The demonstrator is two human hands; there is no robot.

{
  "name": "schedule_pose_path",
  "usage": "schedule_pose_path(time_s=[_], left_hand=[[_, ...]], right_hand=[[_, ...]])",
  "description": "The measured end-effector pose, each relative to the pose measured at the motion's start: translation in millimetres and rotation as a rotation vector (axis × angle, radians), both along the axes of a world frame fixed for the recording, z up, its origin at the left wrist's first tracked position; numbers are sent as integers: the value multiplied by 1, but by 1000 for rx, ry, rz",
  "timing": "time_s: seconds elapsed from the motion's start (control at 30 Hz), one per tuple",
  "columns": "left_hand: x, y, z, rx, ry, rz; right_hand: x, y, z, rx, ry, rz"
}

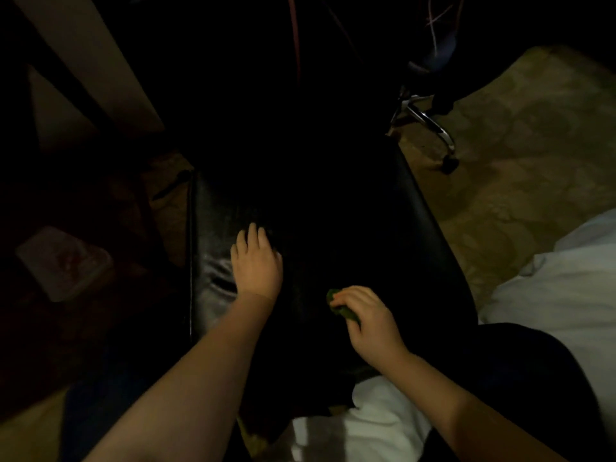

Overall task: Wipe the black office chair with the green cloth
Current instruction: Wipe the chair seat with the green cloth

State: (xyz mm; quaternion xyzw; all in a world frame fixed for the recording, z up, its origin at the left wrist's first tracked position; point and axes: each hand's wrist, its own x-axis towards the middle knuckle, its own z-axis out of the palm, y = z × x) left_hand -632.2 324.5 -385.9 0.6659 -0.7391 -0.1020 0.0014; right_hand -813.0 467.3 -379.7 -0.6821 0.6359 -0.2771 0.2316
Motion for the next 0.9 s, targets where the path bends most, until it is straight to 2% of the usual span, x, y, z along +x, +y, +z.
schedule_pose_path(time_s=[0.1, 0.2, 0.43, 0.63, 0.9], left_hand=[[-12, 55, -6, 16, 101, 139], [-10, 69, -16, 35, 95, 180], [-8, 65, -22, -3, 69, 144], [11, 50, -30, -46, 67, 68], [60, -6, -27, -83, 95, -170]], right_hand=[[-7, 5, 1, 40, 23, 78], [-27, 2, 4, 26, 56, 133], [-76, -17, 1, 30, 88, -103], [-101, -52, -4, -14, 84, -154], [-121, -91, -12, -54, 149, -269]])
